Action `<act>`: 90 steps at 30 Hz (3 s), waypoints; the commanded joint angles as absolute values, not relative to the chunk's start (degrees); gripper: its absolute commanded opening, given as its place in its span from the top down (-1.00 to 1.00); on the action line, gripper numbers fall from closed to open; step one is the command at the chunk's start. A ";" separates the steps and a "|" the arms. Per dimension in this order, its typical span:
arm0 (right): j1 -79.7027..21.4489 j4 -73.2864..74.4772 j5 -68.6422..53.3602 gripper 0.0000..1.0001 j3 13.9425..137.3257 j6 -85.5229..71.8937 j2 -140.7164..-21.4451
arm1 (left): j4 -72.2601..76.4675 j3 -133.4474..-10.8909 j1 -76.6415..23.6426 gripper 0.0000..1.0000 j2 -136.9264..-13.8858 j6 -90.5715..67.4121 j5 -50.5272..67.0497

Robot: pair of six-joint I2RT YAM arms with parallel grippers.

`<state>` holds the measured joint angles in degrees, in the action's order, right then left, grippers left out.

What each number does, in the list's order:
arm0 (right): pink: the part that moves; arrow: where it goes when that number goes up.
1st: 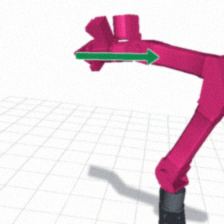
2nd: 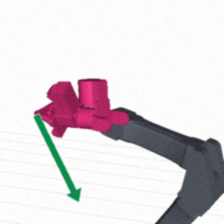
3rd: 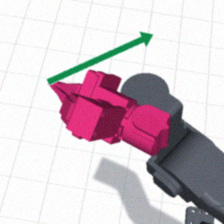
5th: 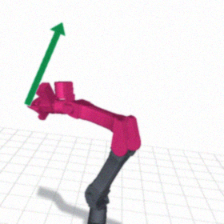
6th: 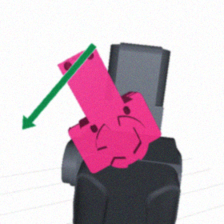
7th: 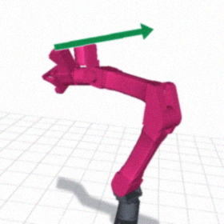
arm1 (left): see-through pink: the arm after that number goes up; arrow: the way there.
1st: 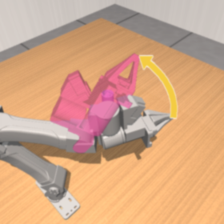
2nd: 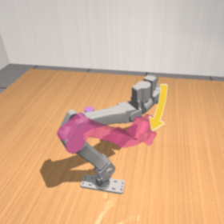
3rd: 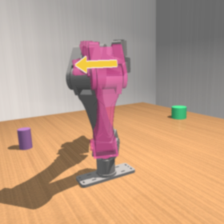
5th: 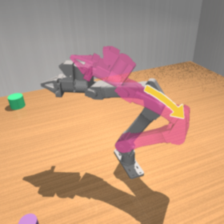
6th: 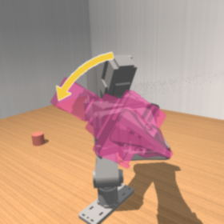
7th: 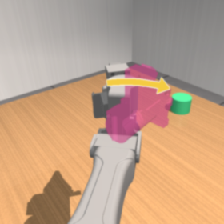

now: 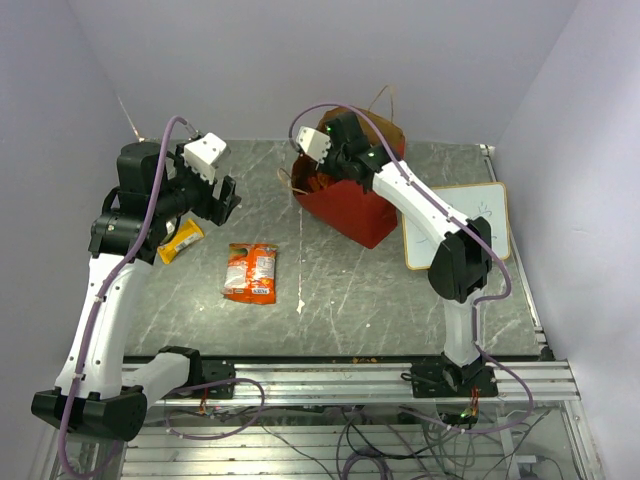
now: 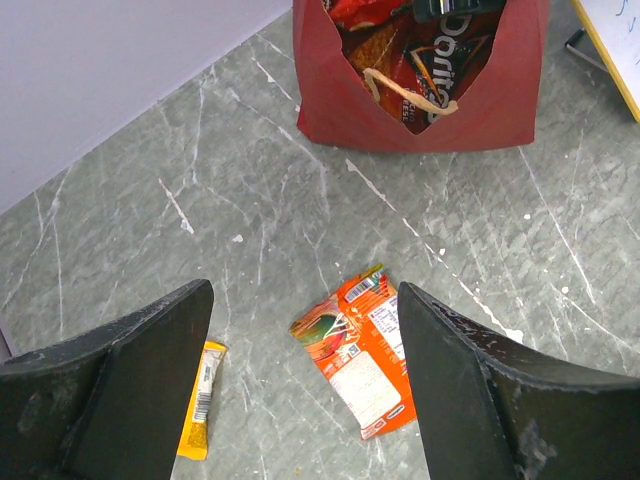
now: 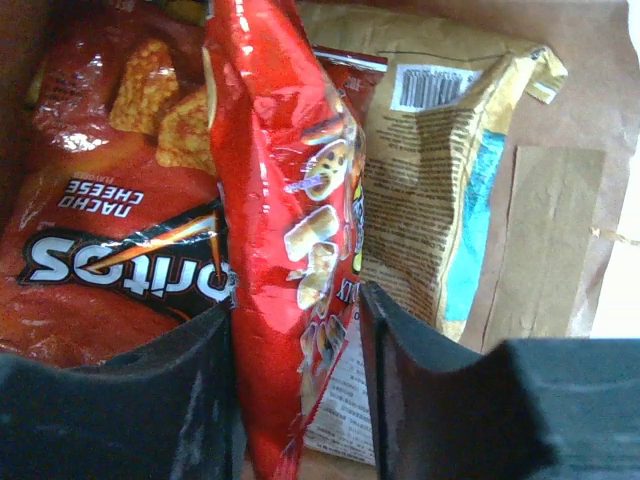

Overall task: Place the snacks into the paper bag
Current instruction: Place the snack in the paper bag, then pick up the snack from the center of the board.

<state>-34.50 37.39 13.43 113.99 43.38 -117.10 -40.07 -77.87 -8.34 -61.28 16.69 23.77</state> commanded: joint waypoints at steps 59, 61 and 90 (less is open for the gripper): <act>-21.45 31.77 -37.99 -0.50 89.70 19.93 -83.60 | -38.78 -65.46 14.60 -0.77 -82.14 33.80 18.35; -21.49 31.61 -38.52 -0.52 89.27 19.99 -83.57 | -38.87 -66.42 15.58 -0.77 -85.54 35.39 17.73; -21.45 31.61 -37.70 -0.54 87.94 20.49 -83.48 | -40.04 -73.94 16.10 -0.84 -104.23 41.56 17.81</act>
